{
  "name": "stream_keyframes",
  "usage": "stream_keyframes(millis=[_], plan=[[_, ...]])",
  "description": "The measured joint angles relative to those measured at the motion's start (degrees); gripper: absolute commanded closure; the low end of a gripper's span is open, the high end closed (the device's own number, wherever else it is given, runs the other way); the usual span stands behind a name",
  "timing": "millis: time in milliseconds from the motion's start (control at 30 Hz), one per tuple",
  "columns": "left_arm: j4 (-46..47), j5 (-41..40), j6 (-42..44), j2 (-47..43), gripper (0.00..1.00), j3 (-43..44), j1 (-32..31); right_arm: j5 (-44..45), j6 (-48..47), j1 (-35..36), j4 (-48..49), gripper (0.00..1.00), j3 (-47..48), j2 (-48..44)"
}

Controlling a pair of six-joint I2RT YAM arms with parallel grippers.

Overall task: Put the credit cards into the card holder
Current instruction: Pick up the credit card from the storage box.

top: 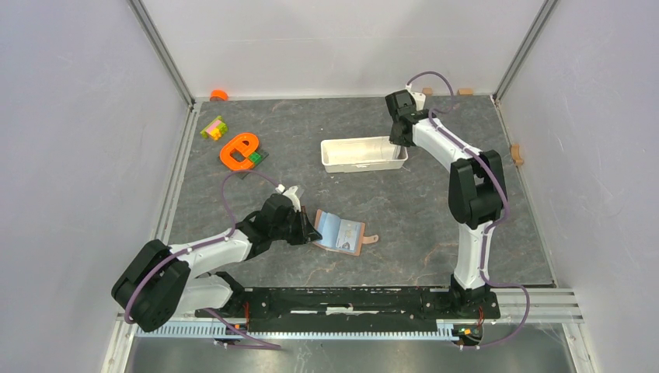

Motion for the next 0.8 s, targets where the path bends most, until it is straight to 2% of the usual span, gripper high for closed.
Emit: stream_keyframes(millis=[200, 533, 800], plan=[[0.0, 0.0, -0.02, -0.2, 0.98, -0.02, 0.0, 0.42, -0.44, 0.0, -0.48, 0.89, 0.2, -0.39], [0.04, 0.0, -0.02, -0.39, 0.98, -0.22, 0.0, 0.37, -0.72, 0.02, -0.59, 1.0, -0.04, -0.79], [0.2, -0.02, -0.09, -0.42, 0.98, -0.42, 0.0, -1.79, -1.4, 0.02, -0.72, 1.0, -0.04, -5.79]])
